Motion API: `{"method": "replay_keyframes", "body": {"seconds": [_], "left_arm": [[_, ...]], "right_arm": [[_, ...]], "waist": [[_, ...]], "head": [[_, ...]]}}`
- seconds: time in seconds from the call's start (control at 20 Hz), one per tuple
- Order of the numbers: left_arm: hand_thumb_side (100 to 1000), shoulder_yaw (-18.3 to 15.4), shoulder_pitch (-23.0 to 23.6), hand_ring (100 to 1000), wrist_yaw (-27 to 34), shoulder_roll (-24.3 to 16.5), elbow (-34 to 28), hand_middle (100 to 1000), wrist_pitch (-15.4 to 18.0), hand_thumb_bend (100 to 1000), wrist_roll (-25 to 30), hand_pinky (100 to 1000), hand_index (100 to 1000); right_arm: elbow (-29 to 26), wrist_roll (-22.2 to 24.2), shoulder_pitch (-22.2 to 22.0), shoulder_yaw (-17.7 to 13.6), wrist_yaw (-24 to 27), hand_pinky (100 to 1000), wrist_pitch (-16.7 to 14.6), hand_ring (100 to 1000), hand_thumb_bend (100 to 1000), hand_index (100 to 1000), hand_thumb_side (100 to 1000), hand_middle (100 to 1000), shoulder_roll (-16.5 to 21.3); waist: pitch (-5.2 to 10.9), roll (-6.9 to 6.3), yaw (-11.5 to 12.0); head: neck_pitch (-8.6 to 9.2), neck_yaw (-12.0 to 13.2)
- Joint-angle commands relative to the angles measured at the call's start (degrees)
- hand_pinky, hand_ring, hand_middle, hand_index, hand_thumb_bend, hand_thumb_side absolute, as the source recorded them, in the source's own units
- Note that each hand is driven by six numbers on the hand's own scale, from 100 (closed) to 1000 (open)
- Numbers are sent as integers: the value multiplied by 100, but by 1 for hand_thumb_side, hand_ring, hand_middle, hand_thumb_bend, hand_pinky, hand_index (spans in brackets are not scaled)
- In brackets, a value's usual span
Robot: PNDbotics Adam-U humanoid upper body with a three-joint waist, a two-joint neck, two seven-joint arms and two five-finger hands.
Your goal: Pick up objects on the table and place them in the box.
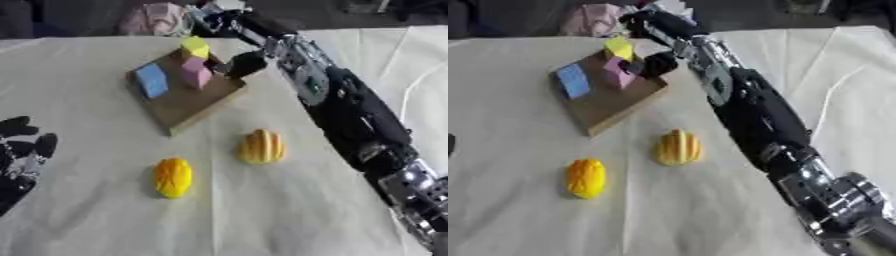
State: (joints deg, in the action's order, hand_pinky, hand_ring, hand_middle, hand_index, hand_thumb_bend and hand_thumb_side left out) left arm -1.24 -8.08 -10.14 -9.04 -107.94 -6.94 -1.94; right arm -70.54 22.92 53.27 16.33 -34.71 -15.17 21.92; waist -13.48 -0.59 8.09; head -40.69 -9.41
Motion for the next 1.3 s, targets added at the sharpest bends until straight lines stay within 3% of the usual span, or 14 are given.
{"method": "replay_keyframes", "body": {"seconds": [0.05,0.3,0.5,0.75,1.3], "left_arm": [[484,-111,-12,564,-34,-112,-85,640,-13,576,-113,692,782],[484,-122,-31,564,-37,-127,-58,635,-16,579,-135,691,782],[485,-130,-41,564,-44,-130,-37,633,-13,582,-136,692,782],[486,-122,-49,565,-54,-133,-32,635,-5,588,-104,693,783],[490,-109,-60,566,-79,-127,-32,639,-7,590,-26,695,785]], "right_arm": [[-1158,612,-251,119,815,779,-14,831,276,933,450,801,522],[-2410,1333,-996,184,1563,784,36,833,265,928,451,803,939],[-2829,1898,-1446,229,1450,796,13,842,273,936,447,815,1116],[-2598,2077,-1787,279,837,801,-79,846,281,943,394,827,1127],[-1791,1573,-1999,240,34,799,-192,842,282,935,375,819,950]], "waist": [[67,83,-46],[67,94,-161],[64,98,-203],[61,92,-224],[56,72,-254]], "head": [[82,101],[80,187],[85,216],[95,251],[111,270]]}}
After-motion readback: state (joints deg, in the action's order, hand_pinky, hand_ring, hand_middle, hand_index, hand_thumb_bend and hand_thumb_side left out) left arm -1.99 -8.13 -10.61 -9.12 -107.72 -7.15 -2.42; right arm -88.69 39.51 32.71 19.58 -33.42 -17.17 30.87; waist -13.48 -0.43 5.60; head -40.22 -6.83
